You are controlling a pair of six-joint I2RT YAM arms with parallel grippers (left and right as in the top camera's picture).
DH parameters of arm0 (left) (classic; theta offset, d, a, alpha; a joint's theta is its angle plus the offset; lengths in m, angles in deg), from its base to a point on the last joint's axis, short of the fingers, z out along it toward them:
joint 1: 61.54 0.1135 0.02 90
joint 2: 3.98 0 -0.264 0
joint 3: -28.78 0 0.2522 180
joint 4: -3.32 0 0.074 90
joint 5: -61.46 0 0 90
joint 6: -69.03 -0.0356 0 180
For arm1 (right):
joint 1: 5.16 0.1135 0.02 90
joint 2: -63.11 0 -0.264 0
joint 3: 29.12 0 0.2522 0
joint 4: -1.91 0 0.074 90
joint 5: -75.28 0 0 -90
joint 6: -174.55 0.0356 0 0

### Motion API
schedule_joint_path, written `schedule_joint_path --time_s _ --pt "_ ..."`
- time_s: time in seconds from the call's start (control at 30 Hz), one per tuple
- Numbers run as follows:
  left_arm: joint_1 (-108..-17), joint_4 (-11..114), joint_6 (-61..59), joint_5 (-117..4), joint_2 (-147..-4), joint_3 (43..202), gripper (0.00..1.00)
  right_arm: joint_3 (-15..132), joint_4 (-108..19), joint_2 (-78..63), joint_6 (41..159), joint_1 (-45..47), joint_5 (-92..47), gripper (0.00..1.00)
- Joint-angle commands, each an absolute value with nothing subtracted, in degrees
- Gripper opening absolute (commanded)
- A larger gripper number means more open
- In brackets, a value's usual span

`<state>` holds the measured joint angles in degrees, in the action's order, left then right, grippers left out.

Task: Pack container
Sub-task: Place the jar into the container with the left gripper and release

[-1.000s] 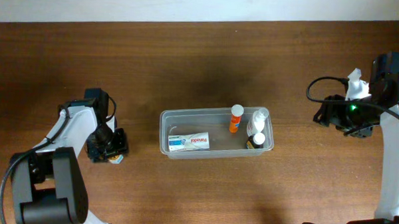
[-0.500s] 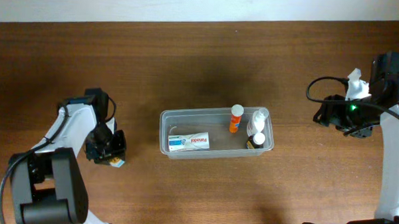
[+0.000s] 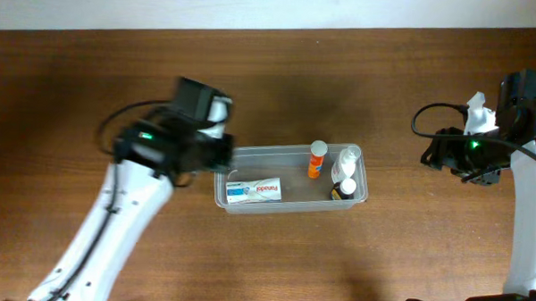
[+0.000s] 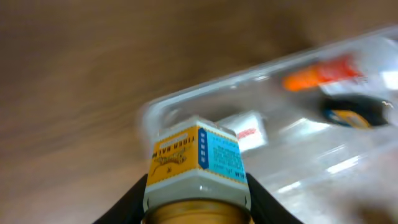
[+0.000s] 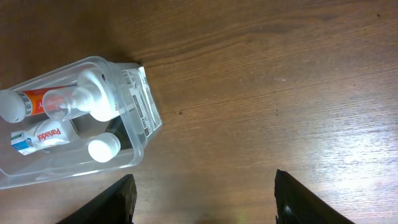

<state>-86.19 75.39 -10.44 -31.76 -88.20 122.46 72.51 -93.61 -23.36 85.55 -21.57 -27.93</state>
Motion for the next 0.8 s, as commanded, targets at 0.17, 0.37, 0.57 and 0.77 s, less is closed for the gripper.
schedule_joint_path --time_s 0.17,0.37,0.57,0.77 --pt "-97.64 64.79 -7.82 -32.44 -101.27 122.29 0.12 72.21 -93.5 -23.28 84.94 -21.2 -28.47 0.63" --pt "-99.48 60.48 -0.56 -36.39 -108.35 122.29 0.13 72.21 -93.52 -23.28 84.96 -21.2 -28.47 0.63" --pt "-100.55 59.21 0.27 -36.9 -110.43 122.29 0.33 72.23 -93.5 -23.28 84.94 -21.2 -28.47 0.63" --pt "-100.31 59.35 0.24 -36.9 -110.02 122.44 0.52 72.21 -93.65 -23.28 84.94 -21.2 -28.47 0.63"
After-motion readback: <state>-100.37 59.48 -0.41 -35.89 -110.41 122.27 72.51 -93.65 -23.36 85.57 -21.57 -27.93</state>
